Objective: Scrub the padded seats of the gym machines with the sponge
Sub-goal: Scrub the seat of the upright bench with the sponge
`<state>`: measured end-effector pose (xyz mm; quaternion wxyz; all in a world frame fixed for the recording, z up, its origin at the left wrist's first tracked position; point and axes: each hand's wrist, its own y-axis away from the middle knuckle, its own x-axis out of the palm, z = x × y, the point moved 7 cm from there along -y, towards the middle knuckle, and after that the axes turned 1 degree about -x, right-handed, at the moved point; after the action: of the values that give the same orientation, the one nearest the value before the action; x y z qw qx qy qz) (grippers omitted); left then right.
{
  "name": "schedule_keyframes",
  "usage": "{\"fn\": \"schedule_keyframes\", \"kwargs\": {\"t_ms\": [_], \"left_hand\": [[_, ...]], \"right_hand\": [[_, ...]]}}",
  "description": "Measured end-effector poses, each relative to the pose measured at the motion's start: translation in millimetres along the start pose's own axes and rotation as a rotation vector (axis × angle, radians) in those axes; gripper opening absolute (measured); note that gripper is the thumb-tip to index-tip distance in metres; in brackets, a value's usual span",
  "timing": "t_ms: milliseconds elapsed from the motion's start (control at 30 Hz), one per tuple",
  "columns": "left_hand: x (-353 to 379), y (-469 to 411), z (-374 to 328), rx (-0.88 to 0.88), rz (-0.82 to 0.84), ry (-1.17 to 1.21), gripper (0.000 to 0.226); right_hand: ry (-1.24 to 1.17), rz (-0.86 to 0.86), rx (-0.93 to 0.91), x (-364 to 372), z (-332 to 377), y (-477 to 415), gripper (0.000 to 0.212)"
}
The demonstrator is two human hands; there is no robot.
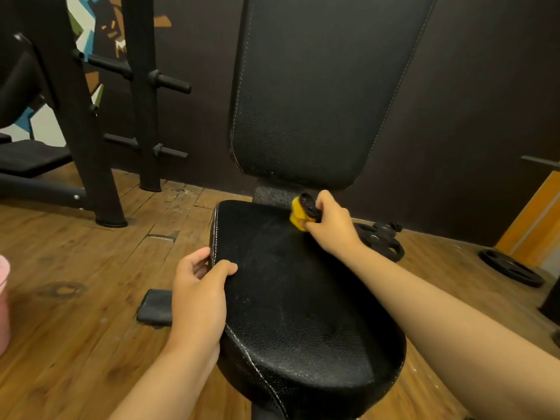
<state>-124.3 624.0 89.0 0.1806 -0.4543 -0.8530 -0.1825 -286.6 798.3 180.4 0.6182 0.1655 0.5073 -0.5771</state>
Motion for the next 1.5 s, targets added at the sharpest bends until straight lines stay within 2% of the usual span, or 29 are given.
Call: {"fn": "schedule_keyframes", "kwargs": {"t_ms": [133, 267, 333, 433, 500, 667, 767, 867, 967, 1100, 1167, 1333, 1433, 1500], "left_hand": [[-1.3, -2.8, 0.6, 0.006, -0.001, 0.008, 0.044], [-0.5, -0.4, 1.0, -0.001, -0.007, 0.005, 0.045], [-0.8, 0.0, 1.2, -0.001, -0.010, 0.015, 0.044], [0.1, 0.2, 1.1, 0.005, -0.010, 0.019, 0.045], [-0.7, -1.2, 1.5, 0.011, -0.016, 0.016, 0.045], [-0.2, -1.8, 1.2, -0.002, -0.017, 0.025, 0.041], [-1.7, -3.3, 1.4, 0.003, -0.021, 0.008, 0.040], [-3.3, -3.1, 1.2, 0.036, -0.027, -0.030, 0.039], [-5.1, 2.0, 0.0, 0.058, -0.036, -0.089, 0.039], [-9.2, 19.0, 6.2, 0.079, -0.043, -0.076, 0.031], [-11.8, 28.1, 8.6, 0.113, -0.063, -0.101, 0.027], [-14.0, 42.0, 13.0, 0.203, -0.086, -0.202, 0.027], [-13.5, 49.7, 13.9, 0.239, -0.074, -0.248, 0.032], [-13.3, 53.1, 14.8, 0.261, -0.056, -0.283, 0.033]], "right_hand": [[-0.103, 0.160, -0.155, 21.2, 35.5, 11.7, 0.035], [-0.069, 0.011, -0.051, 12.5, 25.1, -1.4, 0.032], [-0.079, 0.017, -0.096, 19.2, 34.8, 4.4, 0.031], [-0.150, 0.173, -0.205, 23.9, 48.2, 19.4, 0.038], [-0.101, 0.251, -0.206, 18.7, 48.5, 15.0, 0.039], [0.014, 0.155, -0.126, 15.9, 46.4, -4.8, 0.032], [-0.077, 0.178, -0.217, 21.9, 63.1, 23.6, 0.034], [-0.166, 0.271, -0.313, 13.5, 77.5, 64.4, 0.034], [-0.169, 0.331, -0.345, 0.4, 76.6, 85.5, 0.031], [-0.002, 0.129, -0.158, -17.4, 44.0, 65.4, 0.041], [-0.029, 0.098, -0.151, -16.9, 46.8, 72.6, 0.041], [-0.215, 0.321, -0.335, -15.3, 84.6, 134.5, 0.037], [-0.250, 0.440, -0.300, -31.1, 80.5, 143.9, 0.038], [-0.328, 0.498, -0.227, -40.9, 71.0, 141.4, 0.030]]}}
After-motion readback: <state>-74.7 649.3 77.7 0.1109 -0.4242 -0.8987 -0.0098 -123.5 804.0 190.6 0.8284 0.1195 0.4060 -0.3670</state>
